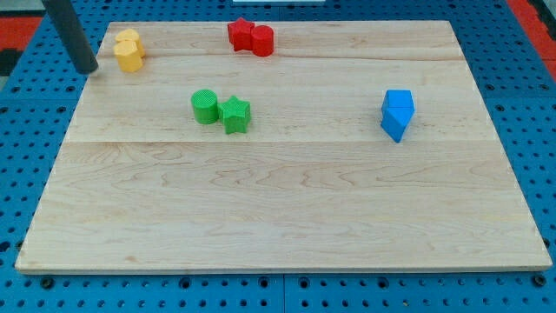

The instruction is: Push the yellow hexagon to the top left of the green circle

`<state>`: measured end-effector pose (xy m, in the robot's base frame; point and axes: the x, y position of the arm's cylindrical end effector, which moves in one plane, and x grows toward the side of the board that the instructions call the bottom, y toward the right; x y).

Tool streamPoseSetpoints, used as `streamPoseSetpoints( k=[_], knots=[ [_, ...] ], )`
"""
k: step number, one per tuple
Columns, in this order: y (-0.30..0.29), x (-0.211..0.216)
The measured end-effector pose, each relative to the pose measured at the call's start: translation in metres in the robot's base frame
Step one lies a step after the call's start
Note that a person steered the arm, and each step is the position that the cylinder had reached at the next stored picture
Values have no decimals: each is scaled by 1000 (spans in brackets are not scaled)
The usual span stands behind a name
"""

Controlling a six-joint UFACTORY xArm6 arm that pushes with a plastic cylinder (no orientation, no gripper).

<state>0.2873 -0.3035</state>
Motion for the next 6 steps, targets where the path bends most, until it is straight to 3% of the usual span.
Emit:
streamPoseSetpoints(
  k=[1,3,4,6],
  knots=[
    [-2,-4],
    [31,-62],
    [52,-61],
    [58,11]
  ],
)
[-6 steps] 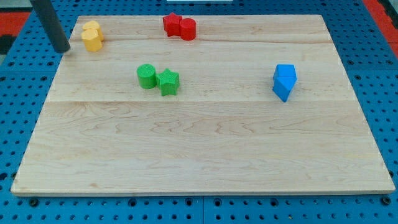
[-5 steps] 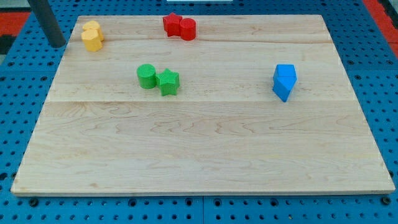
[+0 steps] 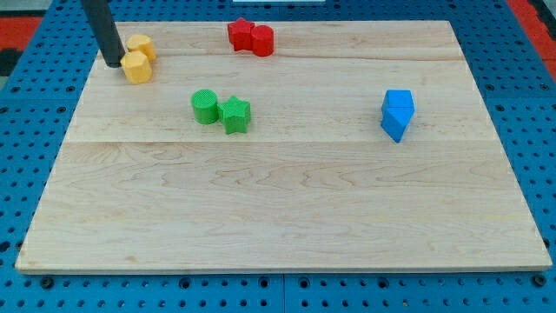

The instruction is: Push the yellow hexagon to the top left of the green circle

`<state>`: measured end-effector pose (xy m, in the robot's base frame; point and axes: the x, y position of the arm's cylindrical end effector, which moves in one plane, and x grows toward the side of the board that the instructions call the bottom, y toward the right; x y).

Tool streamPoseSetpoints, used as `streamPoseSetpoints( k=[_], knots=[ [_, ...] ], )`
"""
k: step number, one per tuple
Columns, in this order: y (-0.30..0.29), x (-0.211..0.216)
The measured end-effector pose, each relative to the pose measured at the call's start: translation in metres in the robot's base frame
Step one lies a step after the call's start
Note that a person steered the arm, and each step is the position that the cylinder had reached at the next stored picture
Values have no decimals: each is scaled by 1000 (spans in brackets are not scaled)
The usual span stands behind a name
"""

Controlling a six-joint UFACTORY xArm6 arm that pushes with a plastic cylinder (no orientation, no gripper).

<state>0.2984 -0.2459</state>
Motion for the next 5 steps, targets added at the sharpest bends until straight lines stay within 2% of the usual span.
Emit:
streamPoseSetpoints(
  k=[1,2,4,5],
  knots=[
    [3,12],
    [46,8],
    [65,-5],
    [89,39]
  ],
)
